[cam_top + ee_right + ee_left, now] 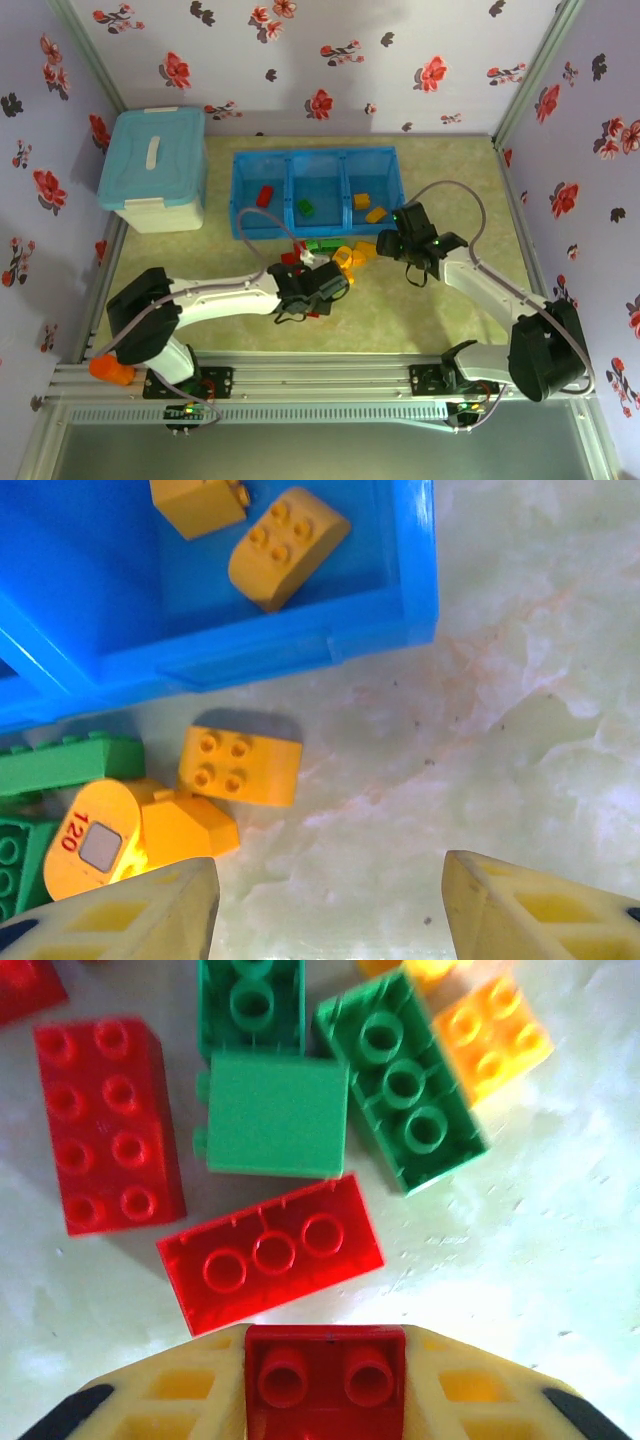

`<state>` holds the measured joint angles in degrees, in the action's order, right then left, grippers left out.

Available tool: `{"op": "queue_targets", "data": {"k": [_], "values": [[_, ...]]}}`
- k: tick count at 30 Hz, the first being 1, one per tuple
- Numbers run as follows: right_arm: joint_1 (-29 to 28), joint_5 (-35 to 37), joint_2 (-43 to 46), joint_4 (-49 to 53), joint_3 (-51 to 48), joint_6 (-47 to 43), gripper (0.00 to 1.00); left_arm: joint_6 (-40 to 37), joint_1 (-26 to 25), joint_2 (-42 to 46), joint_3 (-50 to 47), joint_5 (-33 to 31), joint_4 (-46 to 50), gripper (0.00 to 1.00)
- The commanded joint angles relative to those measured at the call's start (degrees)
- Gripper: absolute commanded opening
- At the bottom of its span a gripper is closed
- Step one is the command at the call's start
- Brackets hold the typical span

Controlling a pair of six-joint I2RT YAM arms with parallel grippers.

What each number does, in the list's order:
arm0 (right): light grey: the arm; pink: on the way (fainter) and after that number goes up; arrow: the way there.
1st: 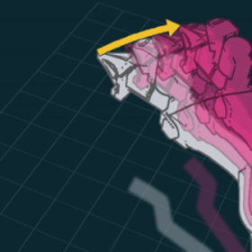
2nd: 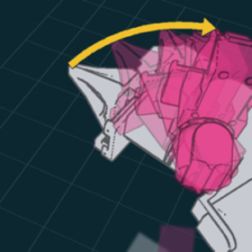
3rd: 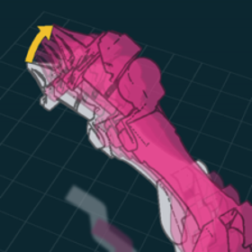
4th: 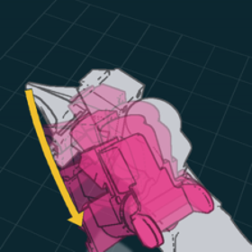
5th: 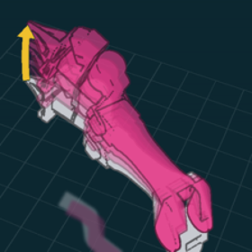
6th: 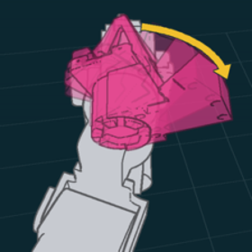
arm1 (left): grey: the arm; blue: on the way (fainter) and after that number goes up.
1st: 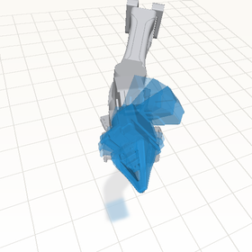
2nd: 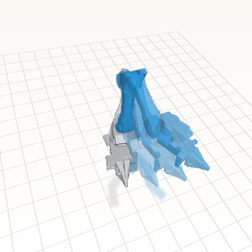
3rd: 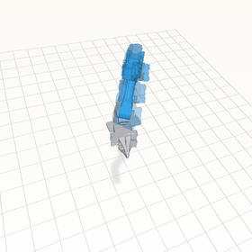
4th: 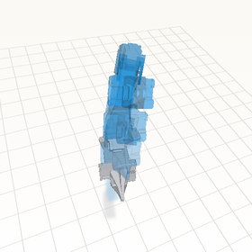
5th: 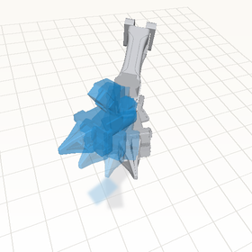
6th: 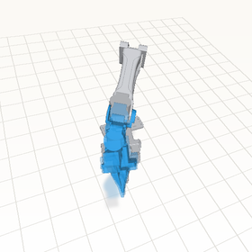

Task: Sort the legos into containers by color
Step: Pick up the lego from the middle-left of the table, then place the lego in the container, then pick up the lego from the center of the table.

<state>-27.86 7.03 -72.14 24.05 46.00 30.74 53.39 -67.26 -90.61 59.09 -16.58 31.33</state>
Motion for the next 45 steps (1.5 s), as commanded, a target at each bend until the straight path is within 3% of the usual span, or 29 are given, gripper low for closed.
{"op": "queue_targets", "data": {"k": [1, 5, 12, 18, 23, 25, 28, 30, 35, 45], "values": [[-1.04, -0.22, 2.77, -1.44, -2.73, 2.36, 0.60, -4.56, 3.39, 3.72, 2.60, -2.51, 3.11, 0.27], [-1.54, -0.14, 5.12, -2.10, -5.59, 3.53, 0.60, -9.13, 9.74, 7.31, 4.89, -2.66, 3.47, 0.28], [-3.78, -1.46, 6.75, -2.81, -8.48, 4.47, 0.60, -18.24, 25.08, 9.78, 10.22, -2.54, 3.71, 0.29], [-9.24, -2.20, 5.79, -4.64, -8.82, 4.64, 0.59, -24.25, 37.22, 1.53, 17.42, 0.21, 3.02, 0.29], [-13.82, -1.35, 5.07, -3.64, -6.67, 3.92, 0.60, -26.07, 43.21, -6.16, 21.73, 4.38, 1.16, 0.34], [-15.53, -1.19, 4.91, -3.04, -5.49, 3.77, 0.61, -26.18, 44.44, -8.39, 23.31, 5.97, 1.26, 0.39], [-17.64, -0.57, 4.60, -2.00, -3.54, 3.52, 0.62, -26.72, 44.35, -8.26, 25.60, 6.54, 3.25, 0.74], [-18.95, -0.02, 4.31, -1.29, -2.32, 3.36, 0.62, -26.87, 44.01, -5.56, 24.51, 6.55, 2.31, 0.81], [-22.11, 1.23, 1.70, -0.01, 1.64, 2.91, 0.63, -25.85, 42.38, 4.07, 18.92, 6.54, 1.19, 0.81], [-30.72, 0.94, -14.86, 2.00, 15.23, 4.28, 0.60, -16.88, 39.16, 30.60, -6.93, 6.21, -1.34, 0.78]]}}
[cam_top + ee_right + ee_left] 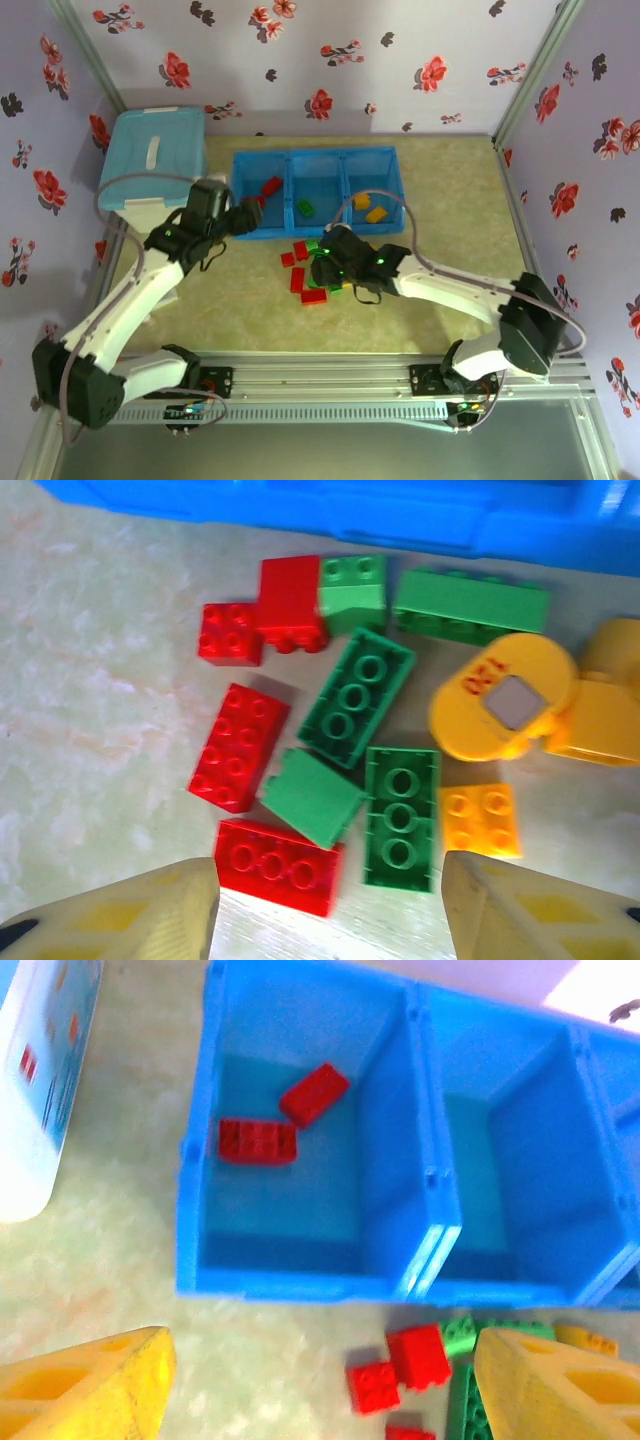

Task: Sort the legos into containers by color
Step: Pick up the lego from the center of the table.

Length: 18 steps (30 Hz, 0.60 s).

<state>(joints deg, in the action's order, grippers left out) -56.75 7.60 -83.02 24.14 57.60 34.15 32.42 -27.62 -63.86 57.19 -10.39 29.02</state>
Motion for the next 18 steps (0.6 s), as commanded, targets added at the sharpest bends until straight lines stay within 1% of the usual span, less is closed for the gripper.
{"op": "queue_targets", "data": {"k": [1, 6, 10, 13, 16, 18], "values": [[-2.70, 0.32, -6.41, 2.09, 5.36, 1.08, 0.60, 5.19, -0.71, 6.08, -7.21, 0.07, 1.61, 0.77], [-5.92, 1.47, -17.58, 5.66, 14.80, 2.30, 0.58, 8.84, -2.05, 15.38, -14.73, -0.27, 5.92, 0.77], [-6.19, 2.48, -25.47, 10.33, 21.55, 5.34, 0.55, 10.76, -2.44, 21.05, -17.99, -0.58, 8.25, 0.76], [-6.61, 3.97, -28.90, 12.79, 24.35, 6.39, 0.55, 11.36, -2.44, 23.49, -19.34, -1.12, 9.36, 0.76], [-6.76, 6.59, -31.09, 15.70, 26.57, 7.39, 0.55, 11.56, -2.53, 24.41, -20.18, -1.12, 9.72, 0.76], [-6.73, 6.91, -32.49, 15.75, 27.08, 7.56, 0.56, 11.69, -2.62, 24.47, -20.65, -1.11, 9.67, 0.76]]}}
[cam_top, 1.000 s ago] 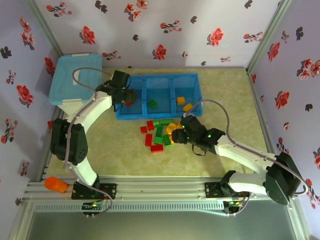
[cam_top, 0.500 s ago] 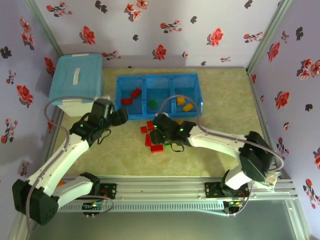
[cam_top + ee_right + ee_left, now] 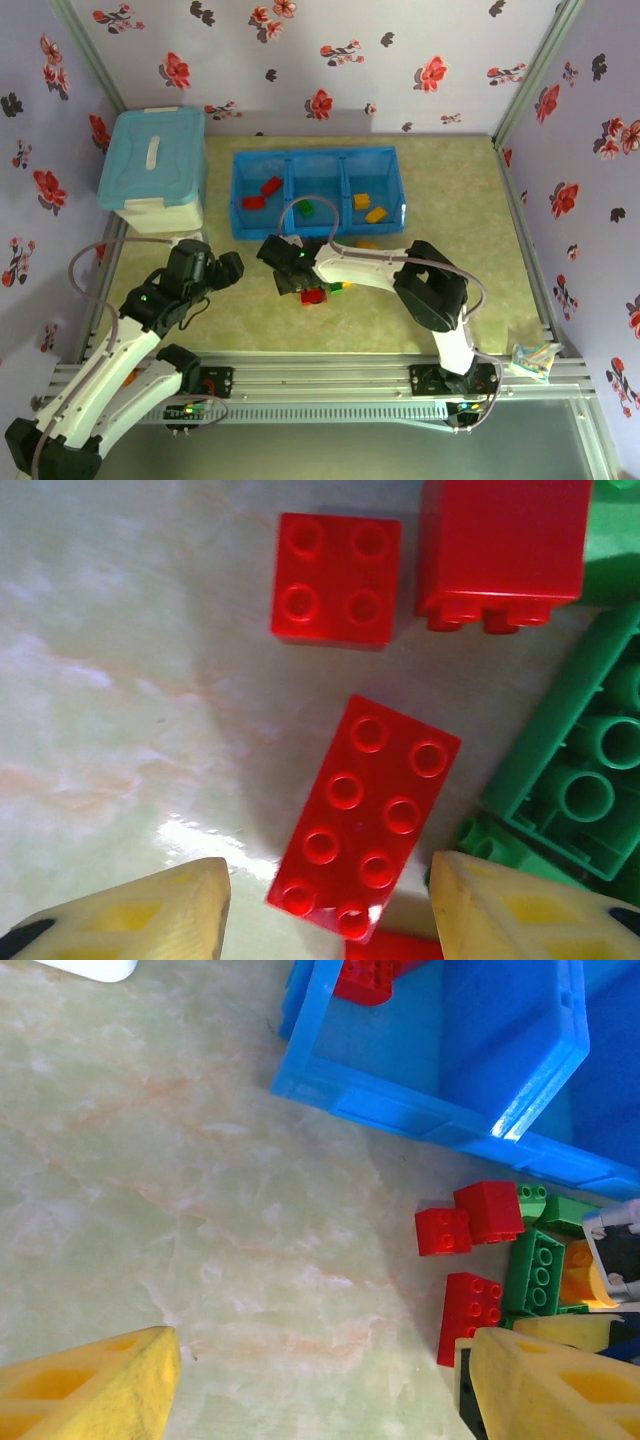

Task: Sort the legos into containers by color
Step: Pick up the lego from the center of the table.

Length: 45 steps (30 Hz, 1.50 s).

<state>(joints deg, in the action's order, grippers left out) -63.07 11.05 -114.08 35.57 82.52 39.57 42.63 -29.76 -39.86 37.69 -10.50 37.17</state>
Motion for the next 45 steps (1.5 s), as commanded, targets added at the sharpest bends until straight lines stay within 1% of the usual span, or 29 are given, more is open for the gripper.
{"op": "queue_targets", "data": {"k": [1, 3, 10, 17, 18, 20, 22, 27, 29, 34, 37, 42, 45], "values": [[-0.40, 3.09, -2.06, 3.93, 2.37, 2.21, 0.57, 1.67, -0.49, 0.48, -1.53, -1.05, 1.38, 0.76], [-0.46, 2.08, -3.90, 3.78, 3.47, 2.22, 0.57, 1.92, -0.65, 0.70, -2.20, -1.01, 0.99, 0.76], [-0.38, 2.08, -9.31, 5.71, 7.34, 3.18, 0.56, 1.84, -0.82, 1.16, -2.94, -0.97, 0.67, 0.76], [-0.41, 2.84, -10.72, 7.81, 9.06, 3.54, 0.58, 2.12, -0.92, 1.80, -3.61, -1.01, 0.37, 0.75], [-0.42, 2.58, -10.70, 7.40, 8.93, 3.45, 0.55, 2.17, -0.92, 1.77, -3.61, -0.99, 0.28, 0.75], [-0.48, 1.54, -10.73, 6.49, 8.80, 3.24, 0.42, 2.19, -0.92, 1.79, -3.70, -1.01, 0.19, 0.75], [-0.48, 0.65, -10.81, 5.85, 8.91, 3.08, 0.35, 2.07, -0.92, 1.79, -3.53, -0.99, 0.26, 0.74], [-0.90, 0.70, -9.18, 5.65, 9.74, 1.99, 0.25, 1.94, -0.92, 2.28, -3.26, -0.96, 0.67, 0.74], [-0.92, 1.14, -8.15, 6.27, 10.87, 1.06, 0.24, 1.77, -0.92, 2.33, -3.07, -1.00, 0.95, 0.74], [-0.59, 3.65, -5.86, 9.25, 16.87, -2.45, 0.24, 1.60, -1.05, 3.09, -2.40, -1.00, 2.25, 0.74], [0.45, 5.29, -6.24, 11.50, 22.97, -5.00, 0.24, 1.62, -1.05, 4.25, -2.29, -1.01, 3.03, 0.74], [3.57, 5.89, -9.51, 14.19, 34.38, -9.70, 0.24, 1.71, -1.09, 6.12, -2.28, -1.49, 5.33, 0.74], [5.70, 6.44, -12.71, 13.77, 40.47, -12.04, 0.24, 1.97, -1.17, 7.33, -2.80, -1.89, 6.37, 0.74]]}}
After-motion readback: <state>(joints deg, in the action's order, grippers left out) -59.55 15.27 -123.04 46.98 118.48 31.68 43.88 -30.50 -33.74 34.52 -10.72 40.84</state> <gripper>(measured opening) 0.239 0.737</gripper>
